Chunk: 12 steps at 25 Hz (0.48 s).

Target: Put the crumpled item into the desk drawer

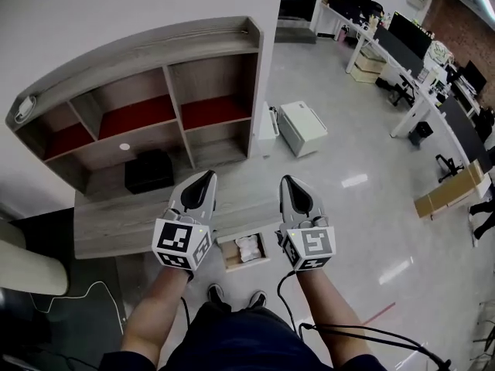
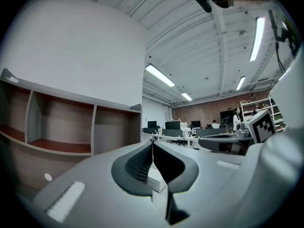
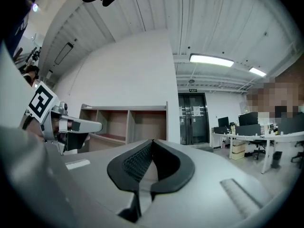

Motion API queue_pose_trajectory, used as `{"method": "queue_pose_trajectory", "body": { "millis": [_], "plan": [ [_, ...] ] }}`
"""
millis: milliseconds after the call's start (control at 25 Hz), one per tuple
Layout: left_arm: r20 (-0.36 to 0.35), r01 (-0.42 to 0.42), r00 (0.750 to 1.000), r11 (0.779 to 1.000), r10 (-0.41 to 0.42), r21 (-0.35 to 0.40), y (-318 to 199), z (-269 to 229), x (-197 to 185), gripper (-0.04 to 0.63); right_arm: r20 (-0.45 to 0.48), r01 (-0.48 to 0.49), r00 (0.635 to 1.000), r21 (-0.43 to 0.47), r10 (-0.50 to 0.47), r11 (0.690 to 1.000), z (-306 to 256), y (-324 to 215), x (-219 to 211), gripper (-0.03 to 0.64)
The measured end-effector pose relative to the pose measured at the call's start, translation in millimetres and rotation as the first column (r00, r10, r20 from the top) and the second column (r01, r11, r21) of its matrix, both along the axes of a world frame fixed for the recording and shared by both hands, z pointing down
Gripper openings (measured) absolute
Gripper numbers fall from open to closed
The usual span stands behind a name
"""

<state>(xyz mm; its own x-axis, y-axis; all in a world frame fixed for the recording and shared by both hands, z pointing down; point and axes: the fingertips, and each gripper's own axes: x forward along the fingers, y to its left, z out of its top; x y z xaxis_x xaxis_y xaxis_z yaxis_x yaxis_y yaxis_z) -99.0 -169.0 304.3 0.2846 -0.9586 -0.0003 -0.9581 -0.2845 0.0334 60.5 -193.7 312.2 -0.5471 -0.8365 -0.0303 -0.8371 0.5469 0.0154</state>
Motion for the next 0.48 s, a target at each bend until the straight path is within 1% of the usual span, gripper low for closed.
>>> {"method": "queue_pose_trajectory", "body": {
  "millis": [320, 480],
  "plan": [
    [-0.029, -0.006, 1.000, 0.997, 0.008, 0.071, -4, -35, 3, 0.005, 0.032, -0.037, 0.999, 0.026, 0.036, 0.999, -32, 3, 6, 0.006],
    [-0.037, -0.014, 0.999, 0.997, 0.017, 0.081, -8, -39, 2, 0.005, 0.040, -0.057, 0.998, 0.064, 0.055, 0.996, -47, 7, 7, 0.006]
  ]
}}
